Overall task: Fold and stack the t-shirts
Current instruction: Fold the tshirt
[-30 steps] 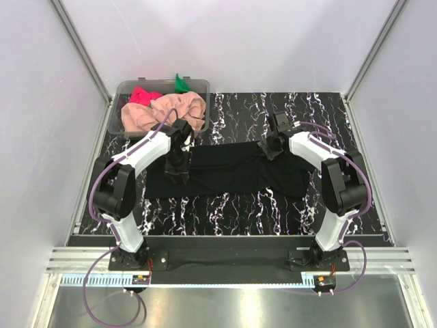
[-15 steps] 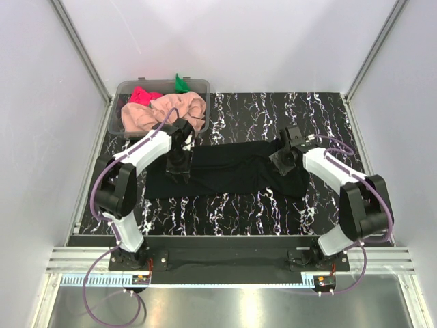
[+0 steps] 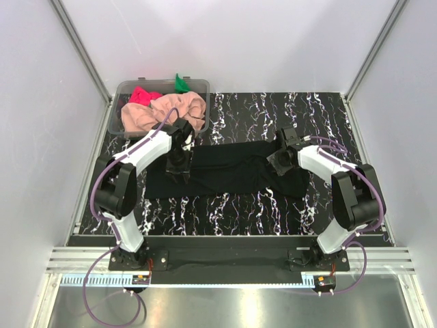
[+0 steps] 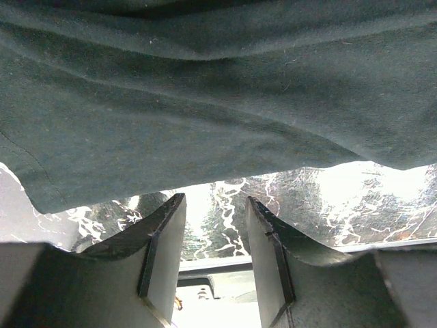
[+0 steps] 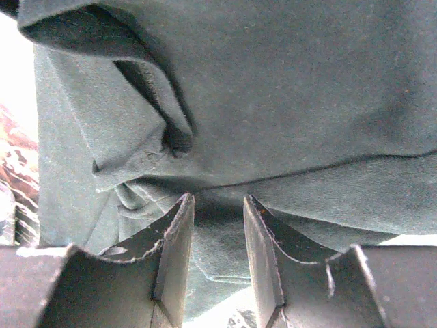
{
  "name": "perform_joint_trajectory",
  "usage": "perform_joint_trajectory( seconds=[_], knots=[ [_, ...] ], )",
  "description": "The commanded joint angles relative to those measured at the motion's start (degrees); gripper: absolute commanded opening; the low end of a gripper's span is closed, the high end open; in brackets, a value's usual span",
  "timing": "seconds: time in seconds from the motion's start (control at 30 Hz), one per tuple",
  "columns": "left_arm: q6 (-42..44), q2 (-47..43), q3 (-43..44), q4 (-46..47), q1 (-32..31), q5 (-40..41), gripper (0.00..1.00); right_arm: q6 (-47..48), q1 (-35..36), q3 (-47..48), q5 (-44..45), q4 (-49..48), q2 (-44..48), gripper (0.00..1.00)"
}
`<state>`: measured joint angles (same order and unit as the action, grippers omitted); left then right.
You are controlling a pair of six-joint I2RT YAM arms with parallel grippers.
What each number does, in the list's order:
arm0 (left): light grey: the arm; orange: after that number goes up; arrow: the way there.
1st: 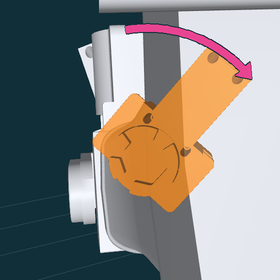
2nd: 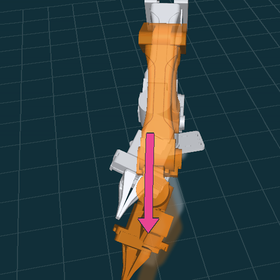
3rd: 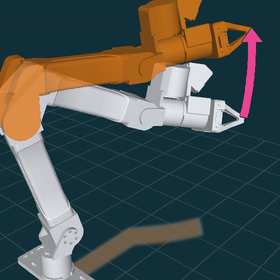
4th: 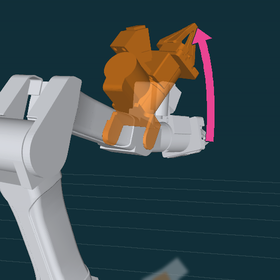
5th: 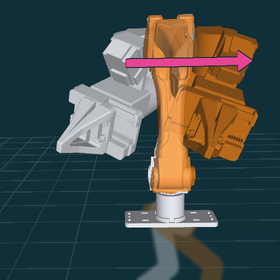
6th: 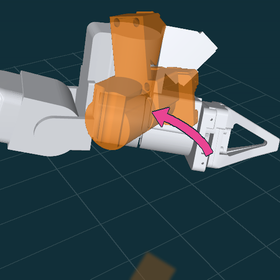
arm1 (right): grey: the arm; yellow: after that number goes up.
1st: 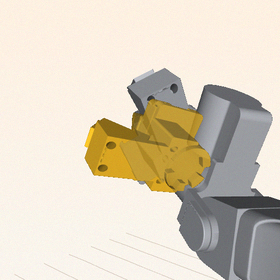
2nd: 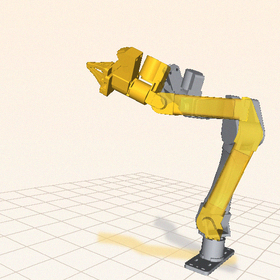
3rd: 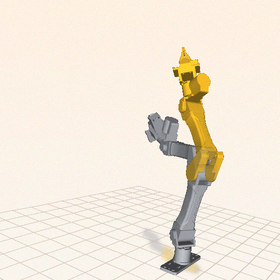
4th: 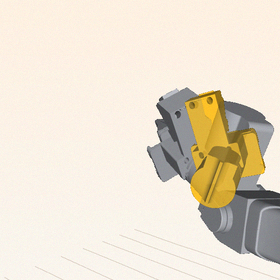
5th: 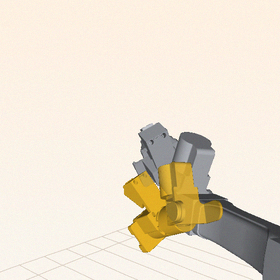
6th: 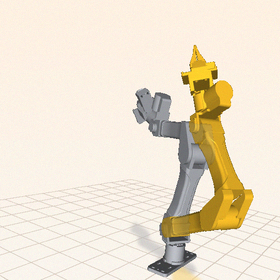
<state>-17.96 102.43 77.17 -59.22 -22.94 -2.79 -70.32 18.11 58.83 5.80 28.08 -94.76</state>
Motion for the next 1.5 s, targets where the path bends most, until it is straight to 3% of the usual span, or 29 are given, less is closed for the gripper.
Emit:
perform_joint_trajectory(
  seconds=[0.0,0.43,0.9,1.1,1.2,1.23,1.27,1.33,1.47],
  knots=[
    [0.64,-0.92,0.97,0.25,-0.09,-0.20,0.45,1.07,-0.27,1.99,0.26,-1.36,0.98,0.43],
    [0.82,-0.13,0.79,0.42,-0.18,-0.64,0.45,-1.48,-0.62,1.46,-3.44,-9.79,1.07,0.43],
    [0.99,-0.21,0.62,0.34,-0.09,0.15,0.45,-4.29,-2.20,0.15,-6.68,-18.23,-8.42,0.43],
    [0.90,0.05,0.70,0.42,-0.09,0.06,0.45,-3.24,-2.29,2.17,-6.16,-18.23,-8.34,0.41],
    [0.90,0.40,0.97,0.34,-0.09,-0.29,0.45,-2.36,-2.64,2.61,-4.59,-17.27,-6.85,0.29],
    [0.90,0.66,1.06,0.42,-0.09,-0.46,0.45,-1.84,-2.64,3.56,-4.05,-16.05,-6.49,0.13],
    [0.90,0.66,1.23,0.42,-0.09,-0.64,0.45,-0.79,-2.64,4.18,-3.78,-15.16,-6.32,0.08],
    [0.90,1.01,1.41,0.42,-0.18,-0.90,0.45,0.45,-2.64,5.94,-2.91,-12.80,-5.87,0.01],
    [0.90,1.19,1.58,0.42,-0.18,-1.08,0.45,2.47,-2.64,7.53,-2.02,-11.11,-5.43,0.00]
  ],
)
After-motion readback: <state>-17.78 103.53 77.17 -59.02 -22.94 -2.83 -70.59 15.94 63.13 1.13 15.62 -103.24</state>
